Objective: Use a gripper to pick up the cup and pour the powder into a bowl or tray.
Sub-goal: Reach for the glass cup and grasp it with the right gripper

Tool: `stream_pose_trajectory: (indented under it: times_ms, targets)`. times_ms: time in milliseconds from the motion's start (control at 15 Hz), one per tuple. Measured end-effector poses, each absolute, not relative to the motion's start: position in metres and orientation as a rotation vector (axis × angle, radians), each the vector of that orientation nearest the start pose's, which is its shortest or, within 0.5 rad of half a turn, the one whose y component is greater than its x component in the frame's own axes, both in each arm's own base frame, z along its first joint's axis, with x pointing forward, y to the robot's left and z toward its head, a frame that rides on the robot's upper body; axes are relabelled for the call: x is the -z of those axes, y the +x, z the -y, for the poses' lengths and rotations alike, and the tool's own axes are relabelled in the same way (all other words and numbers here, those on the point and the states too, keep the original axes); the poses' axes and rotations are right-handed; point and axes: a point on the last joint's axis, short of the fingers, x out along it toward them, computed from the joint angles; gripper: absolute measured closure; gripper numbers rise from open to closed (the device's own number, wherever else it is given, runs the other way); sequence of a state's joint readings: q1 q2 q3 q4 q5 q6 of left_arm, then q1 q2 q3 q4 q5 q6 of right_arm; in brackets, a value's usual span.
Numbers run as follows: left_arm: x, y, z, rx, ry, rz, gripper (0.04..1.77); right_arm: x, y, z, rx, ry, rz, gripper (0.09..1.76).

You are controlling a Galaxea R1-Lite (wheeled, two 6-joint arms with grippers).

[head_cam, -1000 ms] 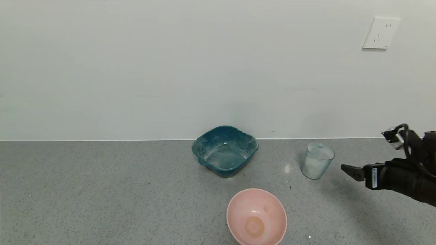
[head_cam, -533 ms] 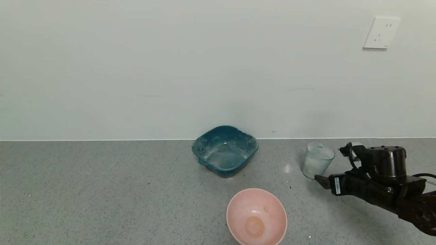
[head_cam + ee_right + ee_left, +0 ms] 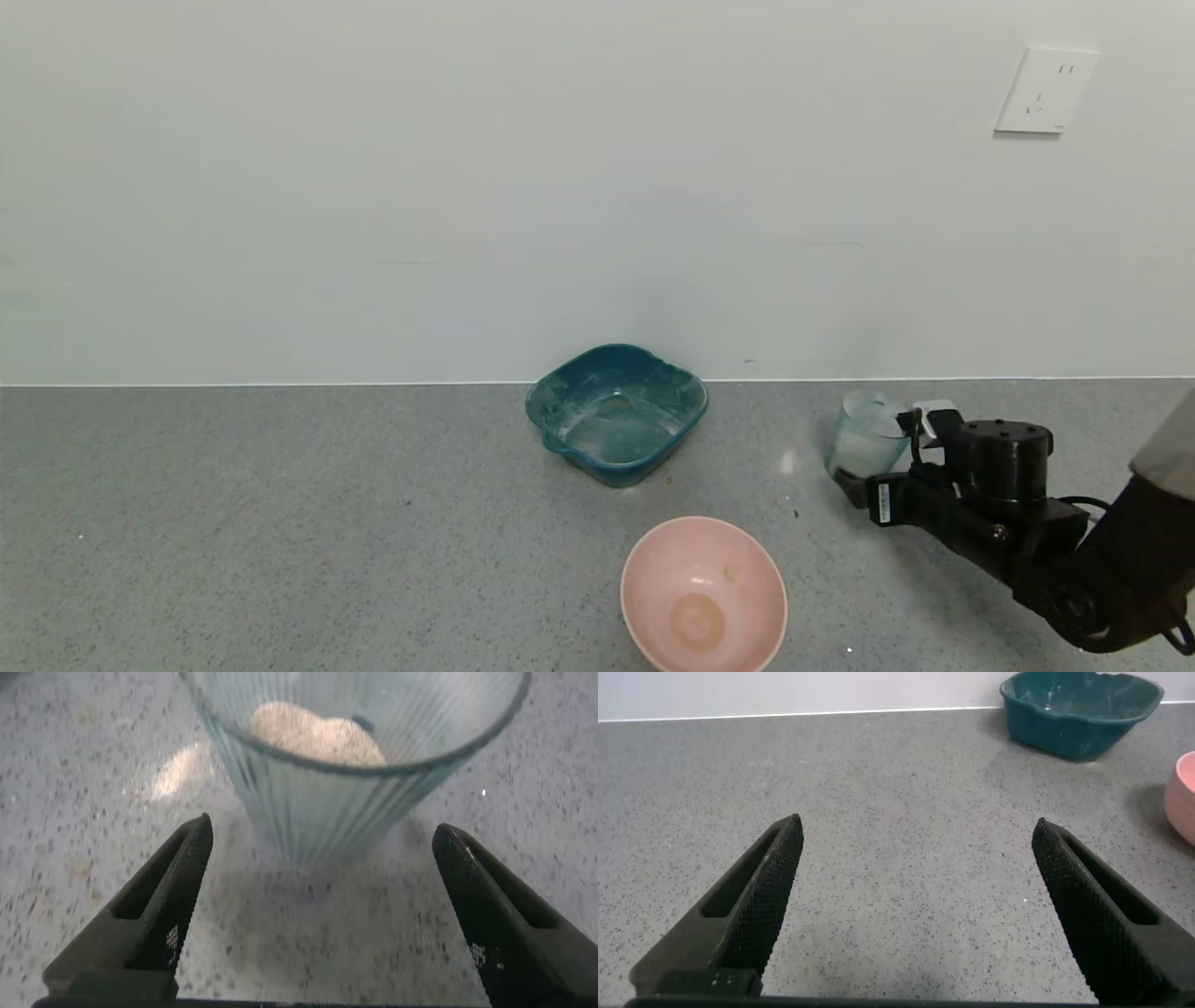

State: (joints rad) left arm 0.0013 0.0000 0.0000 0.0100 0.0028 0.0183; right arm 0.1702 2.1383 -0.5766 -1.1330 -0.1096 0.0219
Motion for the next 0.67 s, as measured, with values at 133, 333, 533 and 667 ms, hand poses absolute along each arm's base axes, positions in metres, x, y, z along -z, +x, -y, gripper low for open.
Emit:
stream_pose_trajectory:
  times_ms: [133, 333, 533, 667]
  targets:
    - [-0.074, -0.023, 0.0, -0.004, 0.018, -0.01, 0.05, -0.028, 0.332, -0.056, -0.052, -0.04, -0.408, 0.14]
    - [-0.074, -0.023, 0.0, -0.004, 0.018, -0.01, 0.05, -0.023, 0.341, -0.058, -0.053, -0.037, -0.386, 0.14]
    - [-0.074, -0.023, 0.0, -0.004, 0.018, -0.01, 0.05, -0.024, 0.35, -0.06, -0.055, -0.032, -0.346, 0.14]
    - [-0.074, -0.023, 0.0, -0.004, 0.018, -0.01, 0.05, -0.026, 0.356, -0.061, -0.047, -0.031, -0.324, 0.14]
